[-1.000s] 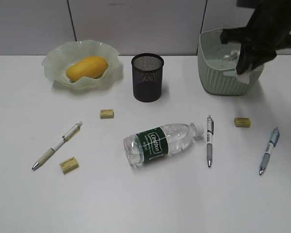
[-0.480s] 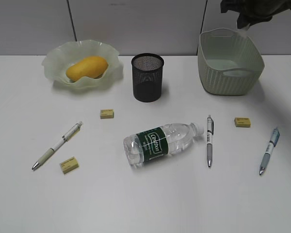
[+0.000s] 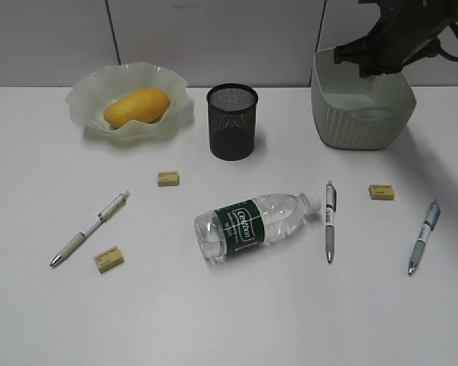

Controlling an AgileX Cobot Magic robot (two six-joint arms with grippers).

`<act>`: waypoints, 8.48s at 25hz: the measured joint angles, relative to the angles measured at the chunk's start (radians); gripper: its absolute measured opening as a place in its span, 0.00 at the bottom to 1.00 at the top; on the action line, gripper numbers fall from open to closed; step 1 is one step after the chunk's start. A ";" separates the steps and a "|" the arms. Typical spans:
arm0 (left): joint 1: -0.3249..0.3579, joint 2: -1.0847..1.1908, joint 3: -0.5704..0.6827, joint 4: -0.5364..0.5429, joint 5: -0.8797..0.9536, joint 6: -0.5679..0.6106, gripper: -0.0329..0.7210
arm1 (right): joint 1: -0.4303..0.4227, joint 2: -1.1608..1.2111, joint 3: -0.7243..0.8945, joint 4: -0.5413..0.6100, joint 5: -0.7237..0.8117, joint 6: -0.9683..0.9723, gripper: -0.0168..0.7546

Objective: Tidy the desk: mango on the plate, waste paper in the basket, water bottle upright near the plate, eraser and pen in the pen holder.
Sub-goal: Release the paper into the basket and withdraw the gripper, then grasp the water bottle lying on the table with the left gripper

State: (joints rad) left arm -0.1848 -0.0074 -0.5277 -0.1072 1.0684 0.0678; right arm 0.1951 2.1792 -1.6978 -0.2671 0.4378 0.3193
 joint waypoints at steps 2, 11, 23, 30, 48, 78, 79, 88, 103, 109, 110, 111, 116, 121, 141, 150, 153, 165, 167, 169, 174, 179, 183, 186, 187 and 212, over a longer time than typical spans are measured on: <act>0.000 0.000 0.000 0.000 0.000 0.000 0.73 | -0.005 0.021 0.000 -0.001 -0.020 0.002 0.16; 0.000 -0.001 0.000 0.000 0.000 0.000 0.73 | -0.006 0.057 -0.001 0.005 -0.078 0.003 0.84; 0.000 0.000 0.000 0.000 0.000 0.000 0.73 | -0.006 -0.106 -0.001 0.075 0.181 -0.052 0.76; 0.000 0.000 0.000 0.000 0.000 0.000 0.73 | -0.006 -0.216 -0.002 0.221 0.447 -0.214 0.76; 0.000 0.000 0.000 0.001 0.000 0.044 0.70 | -0.006 -0.461 0.104 0.280 0.767 -0.327 0.76; 0.171 0.000 0.000 -0.029 0.002 0.074 0.67 | -0.006 -1.075 0.636 0.363 0.751 -0.257 0.76; 0.171 0.000 0.000 -0.029 0.002 0.074 0.67 | -0.006 -1.106 0.658 0.371 0.745 -0.247 0.76; 0.171 0.000 0.000 -0.029 0.002 0.074 0.67 | -0.006 -1.428 0.876 0.384 0.656 -0.225 0.76; 0.171 0.000 0.000 -0.030 0.002 0.075 0.67 | -0.006 -1.820 1.147 0.200 0.632 -0.223 0.76; 0.171 0.000 0.000 -0.030 0.002 0.075 0.66 | -0.006 -1.857 1.152 0.198 0.616 -0.223 0.76; 0.171 0.000 0.000 -0.030 0.002 0.075 0.66 | -0.006 -1.857 1.156 0.199 0.608 -0.223 0.76; 0.171 0.000 0.000 -0.030 0.002 0.075 0.66 | -0.006 -1.857 1.162 0.203 0.599 -0.223 0.76; 0.171 0.000 0.000 -0.030 0.002 0.075 0.66 | -0.006 -1.857 1.190 0.235 0.598 -0.255 0.76; 0.171 0.000 0.000 -0.030 0.002 0.075 0.66 | -0.006 -1.857 1.192 0.248 0.600 -0.264 0.75; 0.171 0.188 -0.041 -0.042 -0.169 0.075 0.67 | -0.006 -1.857 1.192 0.252 0.601 -0.264 0.71; 0.170 0.469 -0.084 -0.143 -0.433 0.117 0.77 | -0.006 -1.857 1.192 0.252 0.601 -0.264 0.71; 0.154 0.542 -0.116 -0.199 -0.464 0.180 0.81 | -0.006 -1.857 1.192 0.252 0.601 -0.264 0.71; -0.065 0.933 -0.314 -0.227 -0.465 0.233 0.82 | -0.006 -1.857 1.192 0.252 0.601 -0.264 0.71; -0.116 0.993 -0.341 -0.226 -0.465 0.236 0.82 | -0.006 -1.857 1.192 0.252 0.601 -0.264 0.71; -0.166 1.059 -0.368 -0.223 -0.465 0.236 0.82 | -0.006 -1.857 1.192 0.252 0.601 -0.264 0.71; -0.267 1.207 -0.433 -0.220 -0.454 0.239 0.86 | -0.006 -1.857 1.192 0.252 0.601 -0.264 0.71; -0.340 1.355 -0.530 -0.218 -0.400 0.240 0.90 | -0.006 -1.857 1.192 0.252 0.601 -0.264 0.71; -0.384 1.473 -0.634 -0.216 -0.345 0.256 0.91 | -0.006 -1.857 1.192 0.252 0.601 -0.264 0.71; -0.419 1.553 -0.710 -0.216 -0.330 0.284 0.90 | -0.006 -1.857 1.192 0.252 0.601 -0.264 0.71; -0.431 1.577 -0.738 -0.216 -0.325 0.296 0.90 | -0.006 -1.857 1.192 0.252 0.601 -0.264 0.71; -0.582 2.218 -1.372 -0.112 0.057 0.344 0.91 | -0.006 -1.857 1.192 0.252 0.601 -0.264 0.71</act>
State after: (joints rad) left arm -0.7670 2.2110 -1.8992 -0.2194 1.1250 0.4122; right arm 0.1893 0.3227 -0.5058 -0.0153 1.0386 0.0554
